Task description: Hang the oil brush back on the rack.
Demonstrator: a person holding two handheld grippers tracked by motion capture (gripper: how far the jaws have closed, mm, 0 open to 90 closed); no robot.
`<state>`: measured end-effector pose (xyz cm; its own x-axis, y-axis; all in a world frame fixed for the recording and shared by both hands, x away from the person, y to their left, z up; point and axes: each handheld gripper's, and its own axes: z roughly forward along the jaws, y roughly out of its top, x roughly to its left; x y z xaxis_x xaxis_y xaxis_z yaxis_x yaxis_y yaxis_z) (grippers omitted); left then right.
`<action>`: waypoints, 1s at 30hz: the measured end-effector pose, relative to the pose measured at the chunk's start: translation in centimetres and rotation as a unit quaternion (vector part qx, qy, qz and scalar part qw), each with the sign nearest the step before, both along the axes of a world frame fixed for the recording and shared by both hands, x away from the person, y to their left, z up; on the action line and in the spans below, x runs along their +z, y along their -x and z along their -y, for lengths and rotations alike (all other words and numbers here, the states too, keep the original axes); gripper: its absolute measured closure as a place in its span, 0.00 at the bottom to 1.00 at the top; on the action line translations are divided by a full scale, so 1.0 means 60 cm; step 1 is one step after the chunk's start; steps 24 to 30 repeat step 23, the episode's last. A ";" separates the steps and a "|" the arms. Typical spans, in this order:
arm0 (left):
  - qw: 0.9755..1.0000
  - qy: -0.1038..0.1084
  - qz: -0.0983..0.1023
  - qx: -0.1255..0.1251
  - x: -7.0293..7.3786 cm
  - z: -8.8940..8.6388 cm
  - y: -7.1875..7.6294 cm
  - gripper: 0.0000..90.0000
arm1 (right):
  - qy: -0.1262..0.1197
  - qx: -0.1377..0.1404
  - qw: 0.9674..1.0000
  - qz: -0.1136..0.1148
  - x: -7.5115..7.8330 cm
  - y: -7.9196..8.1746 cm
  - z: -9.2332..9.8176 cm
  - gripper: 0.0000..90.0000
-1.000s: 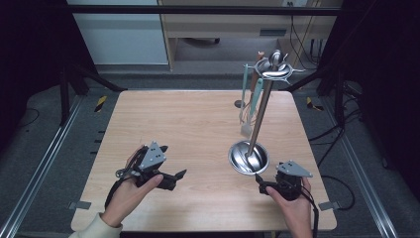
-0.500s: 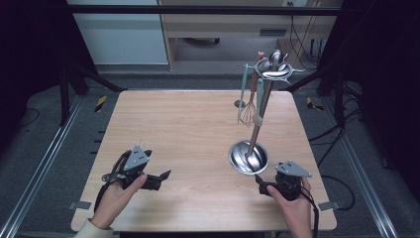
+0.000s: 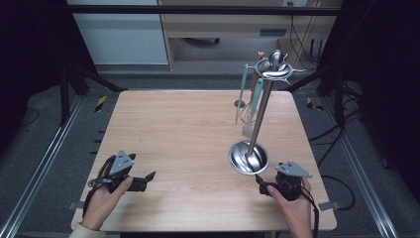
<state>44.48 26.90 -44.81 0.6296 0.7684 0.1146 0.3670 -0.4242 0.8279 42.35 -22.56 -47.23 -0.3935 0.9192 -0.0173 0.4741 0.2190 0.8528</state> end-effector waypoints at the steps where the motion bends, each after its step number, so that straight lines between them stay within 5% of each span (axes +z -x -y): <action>1: 1.000 -0.004 0.002 0.003 -0.005 -0.006 0.000 0.06 | -0.001 0.000 1.000 -0.001 -0.001 0.000 0.000 0.06; 4: 1.000 -0.018 0.006 0.015 -0.018 -0.022 0.000 0.06 | -0.001 -0.002 1.000 0.000 -0.001 0.000 0.001 0.06; 13: 0.998 -0.006 0.001 0.059 -0.034 -0.067 0.015 0.06 | -0.001 -0.007 1.000 0.000 -0.002 -0.001 0.003 0.06; 30: 0.996 -0.010 0.001 0.085 -0.037 -0.083 0.026 0.05 | -0.002 -0.004 1.000 -0.006 -0.009 -0.002 0.007 0.05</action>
